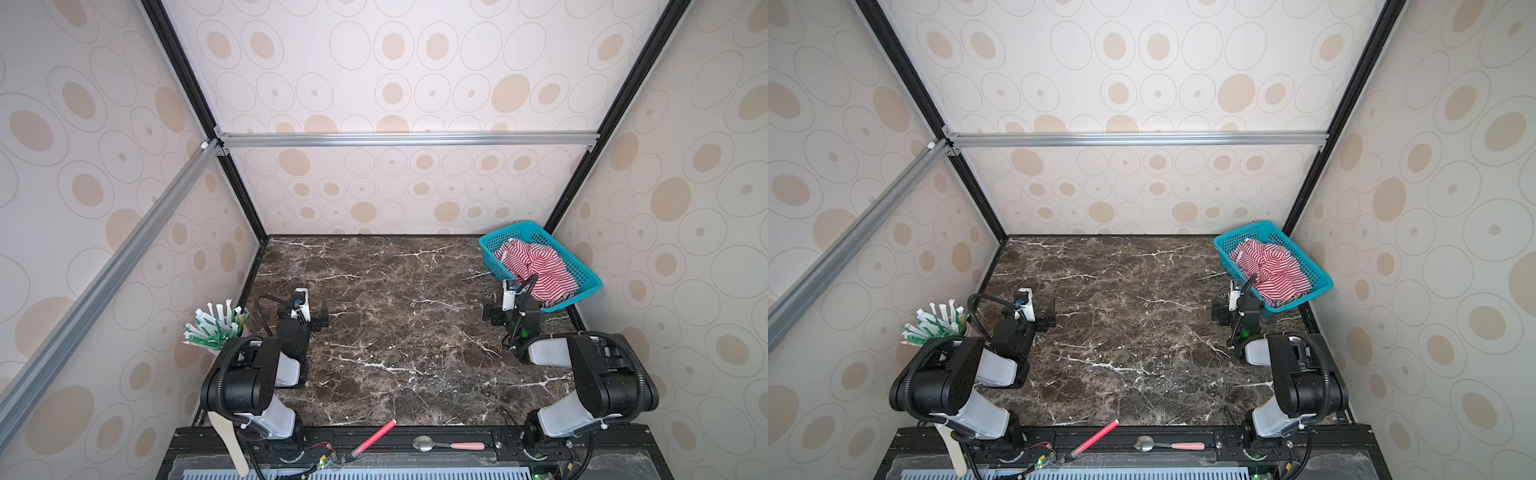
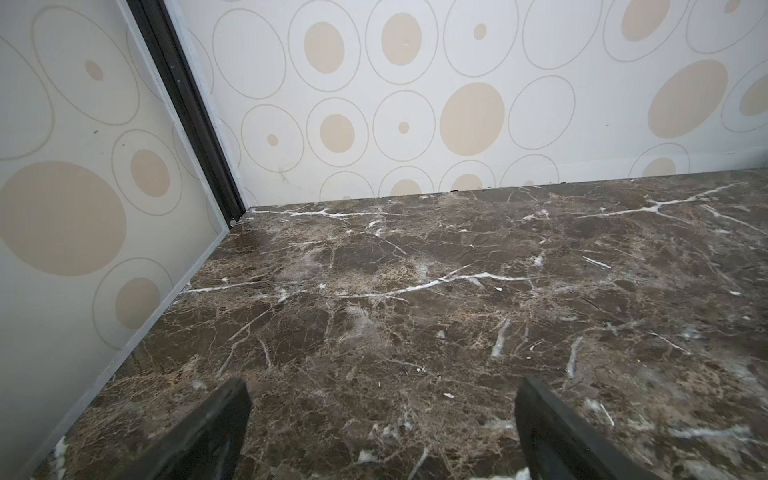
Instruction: Fold and stack the tank tops
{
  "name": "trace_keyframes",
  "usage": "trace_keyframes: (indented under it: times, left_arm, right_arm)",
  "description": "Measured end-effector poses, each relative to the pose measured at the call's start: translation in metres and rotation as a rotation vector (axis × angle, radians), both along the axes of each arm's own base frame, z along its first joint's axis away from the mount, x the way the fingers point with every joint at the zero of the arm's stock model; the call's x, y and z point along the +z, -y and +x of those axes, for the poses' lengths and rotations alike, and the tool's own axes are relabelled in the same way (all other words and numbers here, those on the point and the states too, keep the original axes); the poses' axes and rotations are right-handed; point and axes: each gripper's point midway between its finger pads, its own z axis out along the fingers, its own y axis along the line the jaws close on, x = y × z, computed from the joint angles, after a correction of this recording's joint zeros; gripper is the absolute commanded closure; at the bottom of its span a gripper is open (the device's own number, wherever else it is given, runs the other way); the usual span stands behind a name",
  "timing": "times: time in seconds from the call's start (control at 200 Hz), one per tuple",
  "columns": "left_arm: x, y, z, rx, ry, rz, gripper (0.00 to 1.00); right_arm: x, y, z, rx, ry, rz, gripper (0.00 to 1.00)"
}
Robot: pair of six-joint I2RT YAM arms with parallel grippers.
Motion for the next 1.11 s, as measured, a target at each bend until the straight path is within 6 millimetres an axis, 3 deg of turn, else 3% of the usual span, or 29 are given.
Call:
trace_keyframes:
  times: [1.106]
  left_arm:
    - [-0.0001, -0.0017, 0.0, 0.01, 0.0, 0.001, 0.01]
  right_arm:
    - [0.0, -0.0001, 0.0, 0.0, 0.0, 0.0, 0.0]
